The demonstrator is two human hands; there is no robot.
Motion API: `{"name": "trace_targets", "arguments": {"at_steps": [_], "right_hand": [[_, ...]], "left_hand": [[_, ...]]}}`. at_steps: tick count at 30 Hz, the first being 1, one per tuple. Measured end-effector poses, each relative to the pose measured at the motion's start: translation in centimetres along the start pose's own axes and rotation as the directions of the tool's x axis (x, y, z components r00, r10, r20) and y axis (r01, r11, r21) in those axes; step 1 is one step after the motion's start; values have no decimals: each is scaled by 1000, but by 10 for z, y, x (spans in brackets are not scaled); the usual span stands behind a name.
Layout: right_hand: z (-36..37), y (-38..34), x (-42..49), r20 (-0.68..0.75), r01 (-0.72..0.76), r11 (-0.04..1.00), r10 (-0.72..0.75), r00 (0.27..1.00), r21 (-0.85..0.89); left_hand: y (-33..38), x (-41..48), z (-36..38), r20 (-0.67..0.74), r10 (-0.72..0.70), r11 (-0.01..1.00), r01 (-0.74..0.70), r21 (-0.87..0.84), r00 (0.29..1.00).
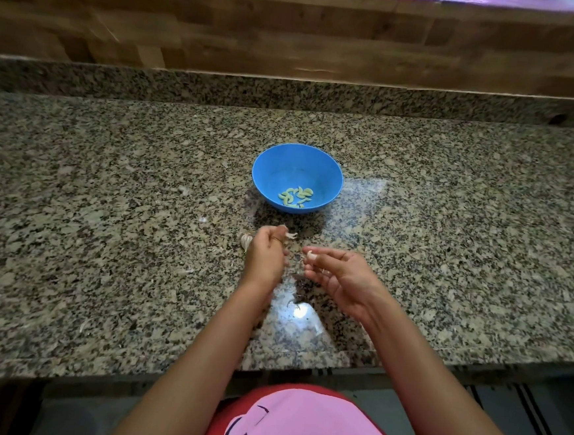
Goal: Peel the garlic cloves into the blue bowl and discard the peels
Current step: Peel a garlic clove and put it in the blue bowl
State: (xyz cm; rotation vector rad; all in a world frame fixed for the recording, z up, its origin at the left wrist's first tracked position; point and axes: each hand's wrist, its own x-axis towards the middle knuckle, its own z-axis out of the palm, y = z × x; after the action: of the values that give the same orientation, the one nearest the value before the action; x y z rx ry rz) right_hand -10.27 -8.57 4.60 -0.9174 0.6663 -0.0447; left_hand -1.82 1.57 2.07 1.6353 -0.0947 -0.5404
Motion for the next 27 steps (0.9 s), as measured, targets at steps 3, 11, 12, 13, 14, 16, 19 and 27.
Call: {"name": "trace_targets", "arguments": {"at_steps": [3, 11, 12, 13, 14, 16, 19, 27], "right_hand": [[-12, 1, -1, -5, -48, 996, 48, 999, 75], [-10, 4, 0, -48, 116, 992, -118, 992, -44], [-9, 5, 1, -68, 156, 983, -163, 984, -100], [-9, 6, 1, -82, 192, 967, -208, 975, -169], [-8, 7, 0, -84, 224, 943, -251, 964, -246], [-5, 7, -2, -51, 277, 887, -317, 947, -370], [-4, 8, -4, -8, 320, 827, -365, 931, -463], [-7, 12, -3, -22, 312, 845, -356, 934, -435]], "left_hand": [[1, 0, -5, 54, 1, 999, -3, 48, 999], [-2, -8, -4, 202, 28, 987, -60, 152, 979], [-1, -8, -3, 198, 13, 992, -37, 117, 980], [0, -9, -2, 192, -1, 997, -14, 77, 981], [1, -9, -1, 185, -19, 999, 12, 40, 982], [3, -10, 1, 189, -61, 997, 69, -40, 980], [7, -11, 2, 221, -117, 981, 148, -126, 968], [10, -15, 0, 235, -90, 989, 114, -94, 968]]}}
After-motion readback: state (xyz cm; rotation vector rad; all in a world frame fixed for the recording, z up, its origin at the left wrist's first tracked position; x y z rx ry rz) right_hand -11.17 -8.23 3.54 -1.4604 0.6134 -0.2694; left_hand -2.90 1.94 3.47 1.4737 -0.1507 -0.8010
